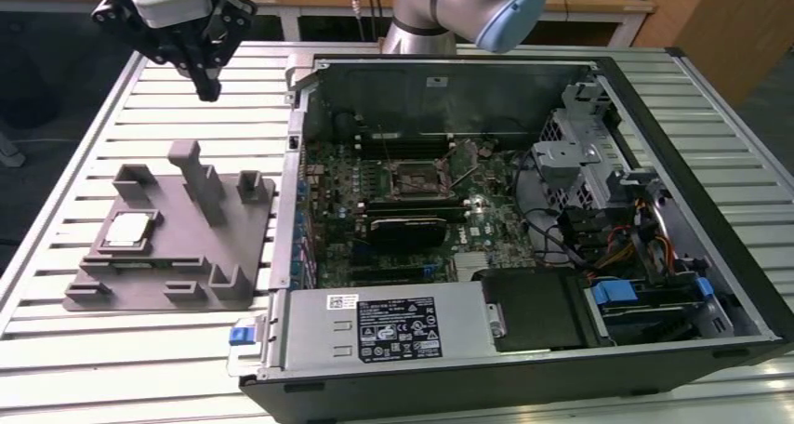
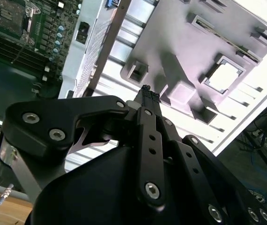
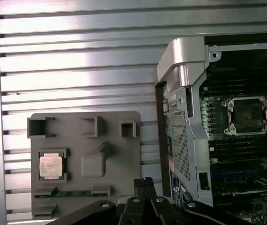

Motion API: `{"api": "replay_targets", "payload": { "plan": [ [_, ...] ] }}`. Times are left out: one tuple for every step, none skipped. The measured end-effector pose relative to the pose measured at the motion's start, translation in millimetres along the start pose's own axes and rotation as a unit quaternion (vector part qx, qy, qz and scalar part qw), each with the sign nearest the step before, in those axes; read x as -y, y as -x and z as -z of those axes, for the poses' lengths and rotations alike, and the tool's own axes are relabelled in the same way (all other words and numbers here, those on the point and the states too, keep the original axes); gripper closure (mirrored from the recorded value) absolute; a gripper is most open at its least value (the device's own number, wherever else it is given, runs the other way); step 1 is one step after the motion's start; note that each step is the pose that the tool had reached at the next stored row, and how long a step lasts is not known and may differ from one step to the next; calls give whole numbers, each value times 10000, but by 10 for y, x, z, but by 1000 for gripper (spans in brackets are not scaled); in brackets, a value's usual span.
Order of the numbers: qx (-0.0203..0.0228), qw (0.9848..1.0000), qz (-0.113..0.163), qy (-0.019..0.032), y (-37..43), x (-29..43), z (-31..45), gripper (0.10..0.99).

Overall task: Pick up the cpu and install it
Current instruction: 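Reach for the cpu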

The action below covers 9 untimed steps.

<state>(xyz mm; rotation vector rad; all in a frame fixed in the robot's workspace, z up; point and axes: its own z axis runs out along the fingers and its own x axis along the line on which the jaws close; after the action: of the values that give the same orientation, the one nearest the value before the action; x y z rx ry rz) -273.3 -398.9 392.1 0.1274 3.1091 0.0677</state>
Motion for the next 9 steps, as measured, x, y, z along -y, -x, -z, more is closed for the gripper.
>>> {"api": "replay_targets", "payload": {
  "plan": [
    [0,10000,0,0,-15,1,0,980],
    [-1,10000,0,-1,-30,2,1,980],
    [-1,10000,0,0,-46,4,1,980],
    [0,10000,0,0,-62,5,1,980],
    [0,10000,0,0,-79,6,1,980],
    [0,10000,0,0,-96,8,2,980],
    [0,10000,-1,-1,-115,10,2,980],
    [0,10000,-1,0,-132,11,2,980],
    [0,10000,-1,0,-151,12,3,980]
  ]
}}
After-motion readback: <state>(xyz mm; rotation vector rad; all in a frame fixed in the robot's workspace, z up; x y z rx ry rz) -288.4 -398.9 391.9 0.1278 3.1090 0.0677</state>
